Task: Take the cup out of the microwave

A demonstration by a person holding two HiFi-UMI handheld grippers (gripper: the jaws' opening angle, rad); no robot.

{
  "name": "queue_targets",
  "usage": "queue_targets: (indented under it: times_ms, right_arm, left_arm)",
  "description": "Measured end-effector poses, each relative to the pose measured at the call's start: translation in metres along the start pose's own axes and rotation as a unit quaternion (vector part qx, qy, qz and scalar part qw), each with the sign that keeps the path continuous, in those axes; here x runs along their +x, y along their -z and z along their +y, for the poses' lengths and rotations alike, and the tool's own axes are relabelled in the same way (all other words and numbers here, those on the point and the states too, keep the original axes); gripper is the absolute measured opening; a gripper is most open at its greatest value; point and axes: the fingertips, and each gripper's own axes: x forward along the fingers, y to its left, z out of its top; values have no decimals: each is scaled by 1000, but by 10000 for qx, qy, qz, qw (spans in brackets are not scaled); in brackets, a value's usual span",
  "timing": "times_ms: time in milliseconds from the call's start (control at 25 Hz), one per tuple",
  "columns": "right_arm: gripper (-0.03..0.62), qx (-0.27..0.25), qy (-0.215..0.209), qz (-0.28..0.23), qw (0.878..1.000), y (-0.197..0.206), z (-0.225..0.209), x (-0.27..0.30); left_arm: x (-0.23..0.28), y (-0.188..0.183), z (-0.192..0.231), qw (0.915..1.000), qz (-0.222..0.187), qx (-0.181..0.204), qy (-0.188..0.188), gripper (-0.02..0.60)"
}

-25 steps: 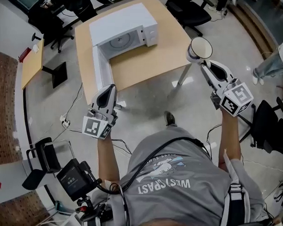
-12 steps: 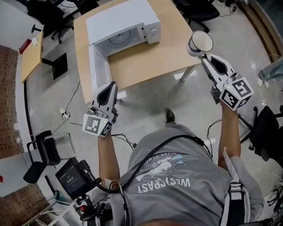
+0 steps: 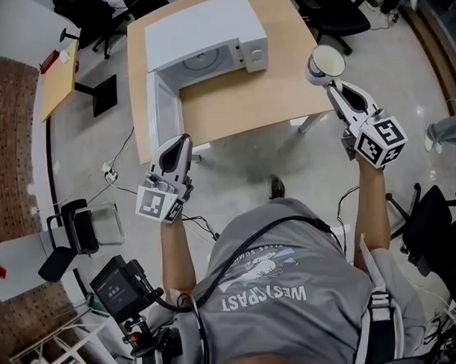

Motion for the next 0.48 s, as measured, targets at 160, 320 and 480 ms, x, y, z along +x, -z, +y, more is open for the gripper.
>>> queue_targets:
  times_ms: [160, 320, 480]
  right_arm:
    - [72, 96, -58, 105, 9999, 11, -23, 20]
    - [72, 144, -97, 209, 9996, 21, -48, 41]
    - [72, 165, -103, 353, 9992, 37, -71, 65]
  left_arm:
    - [4, 4, 1, 9998, 110, -21, -170, 41]
    - [13, 8, 3, 9994, 193, -32, -291, 41]
    - [20, 13, 2, 9988, 304, -33, -394, 43]
